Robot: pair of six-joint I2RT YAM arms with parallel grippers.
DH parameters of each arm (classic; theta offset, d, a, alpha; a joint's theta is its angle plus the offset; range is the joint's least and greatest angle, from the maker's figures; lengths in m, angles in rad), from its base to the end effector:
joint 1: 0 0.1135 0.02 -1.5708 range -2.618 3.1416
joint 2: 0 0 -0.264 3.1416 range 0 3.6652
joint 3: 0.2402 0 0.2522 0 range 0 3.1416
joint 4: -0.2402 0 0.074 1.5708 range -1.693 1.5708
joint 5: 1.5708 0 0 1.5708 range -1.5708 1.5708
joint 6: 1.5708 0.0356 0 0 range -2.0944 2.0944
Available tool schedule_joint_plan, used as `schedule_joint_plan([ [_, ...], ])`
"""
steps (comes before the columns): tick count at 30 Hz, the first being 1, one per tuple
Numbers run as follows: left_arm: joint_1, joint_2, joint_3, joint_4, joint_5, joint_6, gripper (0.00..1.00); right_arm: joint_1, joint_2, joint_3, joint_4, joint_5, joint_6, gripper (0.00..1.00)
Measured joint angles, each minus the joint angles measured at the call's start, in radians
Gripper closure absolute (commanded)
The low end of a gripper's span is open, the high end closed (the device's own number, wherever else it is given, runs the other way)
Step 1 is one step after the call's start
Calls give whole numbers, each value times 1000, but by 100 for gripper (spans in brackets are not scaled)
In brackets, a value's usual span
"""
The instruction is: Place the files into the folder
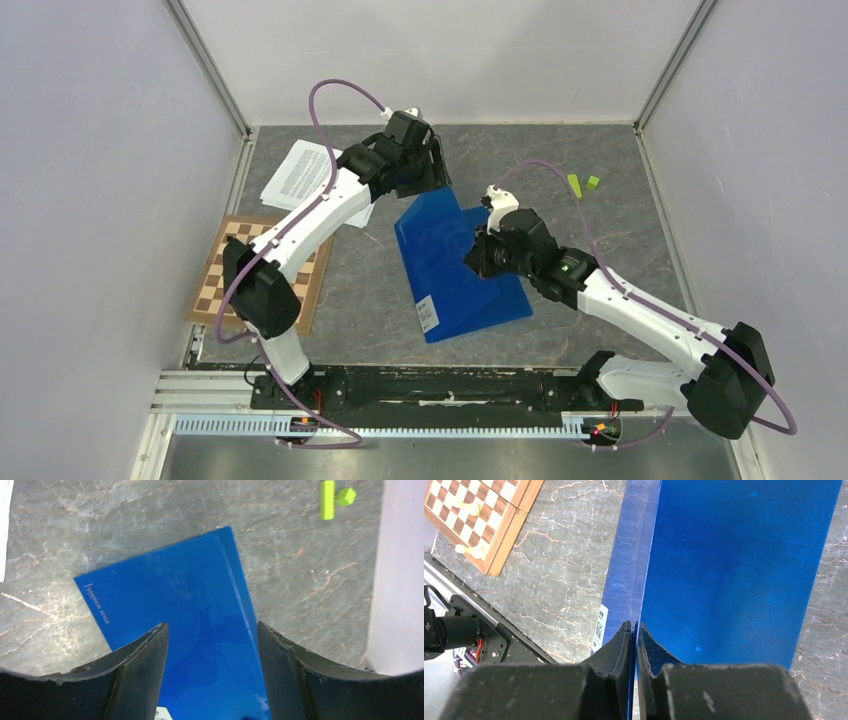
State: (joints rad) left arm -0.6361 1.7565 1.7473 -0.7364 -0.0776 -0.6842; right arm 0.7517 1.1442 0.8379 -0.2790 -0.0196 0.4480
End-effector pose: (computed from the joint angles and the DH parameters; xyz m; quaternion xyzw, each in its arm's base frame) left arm 0.3191 -0.2323 0.3564 -0.0376 0.9148 -0.2177 0.3383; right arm 0.1849 0.1738 0.2766 -0.1378 0.8702 0.2742 0.3856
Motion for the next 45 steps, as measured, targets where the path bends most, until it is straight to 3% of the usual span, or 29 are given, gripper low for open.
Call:
schedule_joint_plan([
  [10,0,16,-18,-24,-11,3,26,68,33,45,-23,70,-2,91],
  [18,-5,24,-19,-25,-42,14,36,102,46,75,-46,111,-5,91],
  [22,-8,41,-20,-25,-58,24,52,117,50,86,-53,126,-6,89],
  [26,-8,50,-20,-27,-64,33,75,128,51,94,-56,134,-13,72],
  [29,-8,50,-20,-30,-70,47,96,132,51,100,-55,134,-16,41],
  [35,-8,49,-24,-25,-29,58,98,138,32,121,-64,135,-33,6],
  [37,-6,43,-31,-15,6,66,98,138,6,135,-76,141,-40,2],
  [45,74,-119,-208,124,241,60,98,118,-150,180,-97,215,-64,2],
])
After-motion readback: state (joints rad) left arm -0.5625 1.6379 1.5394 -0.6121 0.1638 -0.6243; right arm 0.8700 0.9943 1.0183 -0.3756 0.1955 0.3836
